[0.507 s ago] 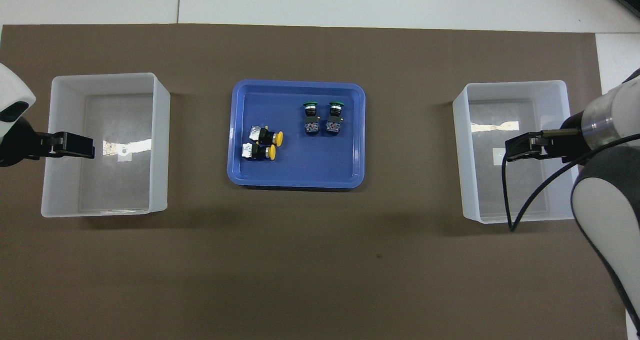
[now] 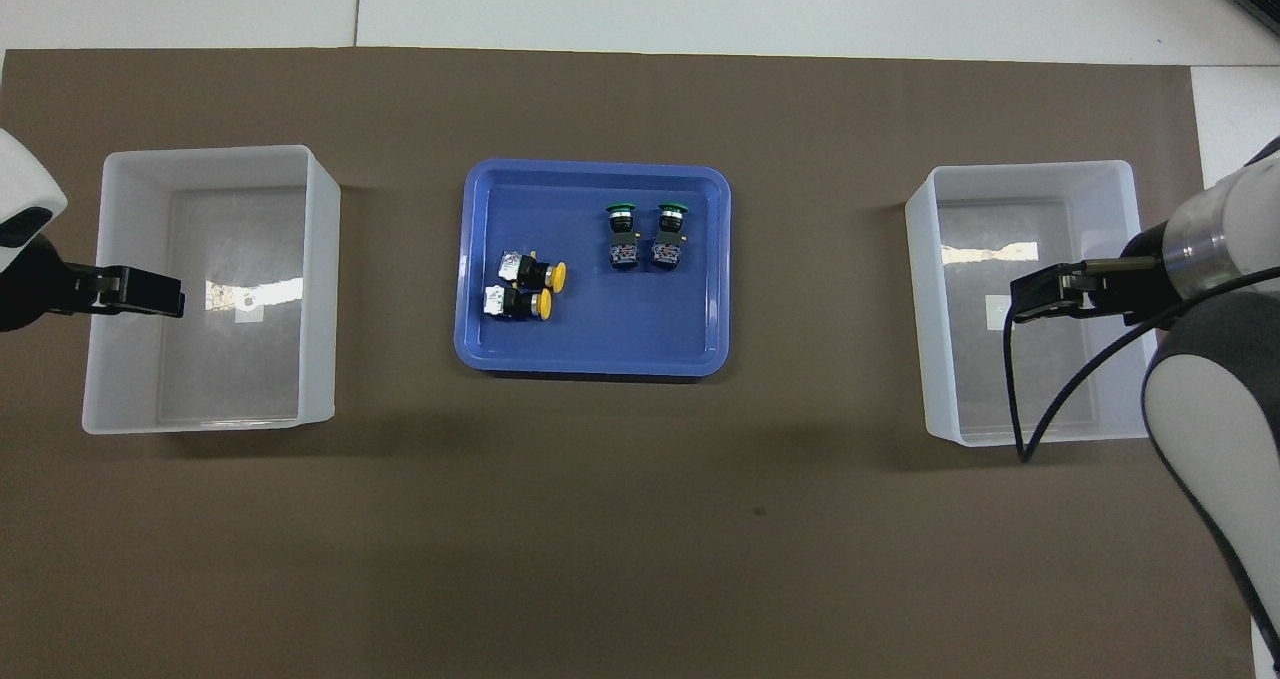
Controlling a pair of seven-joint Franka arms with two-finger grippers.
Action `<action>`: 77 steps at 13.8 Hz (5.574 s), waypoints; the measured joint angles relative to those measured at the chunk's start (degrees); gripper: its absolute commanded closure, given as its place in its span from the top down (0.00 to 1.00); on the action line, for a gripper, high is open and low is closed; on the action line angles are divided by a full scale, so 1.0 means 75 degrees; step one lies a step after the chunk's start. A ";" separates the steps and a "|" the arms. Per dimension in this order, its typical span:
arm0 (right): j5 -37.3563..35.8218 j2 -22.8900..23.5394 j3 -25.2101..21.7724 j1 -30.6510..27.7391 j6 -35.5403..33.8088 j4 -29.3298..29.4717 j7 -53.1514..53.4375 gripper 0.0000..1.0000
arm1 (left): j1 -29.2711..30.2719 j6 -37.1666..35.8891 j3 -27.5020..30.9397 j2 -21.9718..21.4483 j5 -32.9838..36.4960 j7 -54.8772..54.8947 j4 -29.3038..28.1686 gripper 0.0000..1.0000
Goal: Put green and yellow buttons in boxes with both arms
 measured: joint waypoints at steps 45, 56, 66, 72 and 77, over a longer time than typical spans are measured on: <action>0.0000 0.0000 0.0000 0.0000 0.0000 0.0000 0.0000 1.00 | -0.3391 0.4872 -0.0172 0.2908 -0.0032 -1.2774 -0.1290 1.00; 0.0000 0.0000 0.0000 0.0000 0.0000 0.0000 0.0000 1.00 | -0.3796 0.5196 -0.0153 0.3376 -0.0025 -1.2940 -0.1295 1.00; 0.0000 0.0000 0.0000 0.0003 -0.0015 0.0000 -0.0001 1.00 | -0.3569 0.6060 -0.0017 0.3562 -0.0029 -1.3003 -0.1228 0.83; 0.0040 0.0005 0.0064 0.0261 0.0593 -0.0103 -0.0243 1.00 | -0.3568 0.6060 -0.0016 0.3572 -0.0028 -1.3006 -0.1236 0.34; 0.0054 0.0833 0.0118 0.1400 0.2610 -0.0368 0.0738 1.00 | -0.3568 0.6123 -0.0016 0.3589 -0.0027 -1.3005 -0.1226 0.00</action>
